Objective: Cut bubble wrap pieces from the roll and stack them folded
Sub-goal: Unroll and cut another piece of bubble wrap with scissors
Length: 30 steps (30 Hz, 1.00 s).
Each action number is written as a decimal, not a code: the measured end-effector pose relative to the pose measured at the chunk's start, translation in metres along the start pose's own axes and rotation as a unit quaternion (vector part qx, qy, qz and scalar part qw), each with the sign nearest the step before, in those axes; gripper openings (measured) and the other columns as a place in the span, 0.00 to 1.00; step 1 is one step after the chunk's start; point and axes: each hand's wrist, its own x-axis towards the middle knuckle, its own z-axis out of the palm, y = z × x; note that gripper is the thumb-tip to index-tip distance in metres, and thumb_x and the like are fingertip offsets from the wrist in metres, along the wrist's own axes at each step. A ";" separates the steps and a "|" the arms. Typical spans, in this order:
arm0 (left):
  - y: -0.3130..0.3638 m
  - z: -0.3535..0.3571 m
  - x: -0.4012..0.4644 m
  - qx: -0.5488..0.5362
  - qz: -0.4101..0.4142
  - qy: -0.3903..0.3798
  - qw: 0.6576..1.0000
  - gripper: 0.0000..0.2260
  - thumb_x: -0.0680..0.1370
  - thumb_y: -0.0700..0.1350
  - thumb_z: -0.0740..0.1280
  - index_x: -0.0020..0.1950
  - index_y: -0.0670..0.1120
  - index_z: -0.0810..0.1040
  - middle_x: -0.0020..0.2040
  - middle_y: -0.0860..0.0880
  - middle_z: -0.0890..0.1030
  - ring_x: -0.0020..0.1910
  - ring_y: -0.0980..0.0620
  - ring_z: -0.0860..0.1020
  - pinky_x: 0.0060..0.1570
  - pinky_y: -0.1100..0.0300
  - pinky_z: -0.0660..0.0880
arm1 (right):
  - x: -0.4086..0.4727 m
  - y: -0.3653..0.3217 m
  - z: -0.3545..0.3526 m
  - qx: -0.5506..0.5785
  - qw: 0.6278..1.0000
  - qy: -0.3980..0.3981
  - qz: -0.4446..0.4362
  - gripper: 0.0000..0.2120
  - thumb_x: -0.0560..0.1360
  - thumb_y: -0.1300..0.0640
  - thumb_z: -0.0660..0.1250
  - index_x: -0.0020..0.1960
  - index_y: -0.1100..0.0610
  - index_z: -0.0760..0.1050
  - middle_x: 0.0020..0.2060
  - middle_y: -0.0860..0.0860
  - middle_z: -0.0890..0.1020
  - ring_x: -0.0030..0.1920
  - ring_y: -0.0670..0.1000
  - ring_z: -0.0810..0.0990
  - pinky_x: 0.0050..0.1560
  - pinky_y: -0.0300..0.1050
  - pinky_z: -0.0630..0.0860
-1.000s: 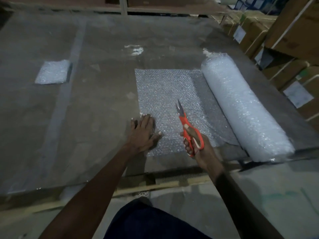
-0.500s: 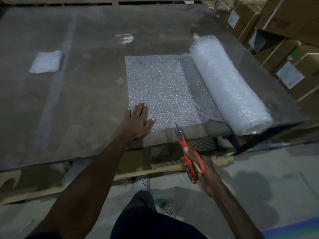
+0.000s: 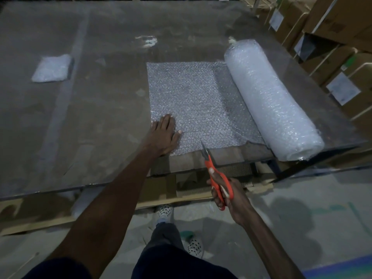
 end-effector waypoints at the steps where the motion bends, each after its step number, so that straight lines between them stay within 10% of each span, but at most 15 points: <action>1: -0.001 0.002 -0.001 -0.004 0.000 0.001 1.000 0.31 0.85 0.58 0.46 0.81 0.40 0.52 0.82 0.40 0.51 0.80 0.42 0.49 0.78 0.44 0.48 | 0.001 -0.001 0.001 -0.004 1.000 0.001 -0.001 0.24 0.75 0.44 0.72 0.52 0.66 0.81 0.28 0.55 0.77 0.25 0.50 0.72 0.27 0.40 0.68; 30: -0.003 0.006 -0.001 -0.009 0.002 0.006 1.000 0.30 0.85 0.57 0.48 0.81 0.40 0.50 0.82 0.41 0.50 0.81 0.43 0.48 0.78 0.45 0.46 | 0.015 0.015 0.012 0.005 0.999 0.046 -0.011 0.26 0.72 0.50 0.78 0.52 0.73 0.78 0.27 0.54 0.75 0.22 0.48 0.70 0.22 0.38 0.65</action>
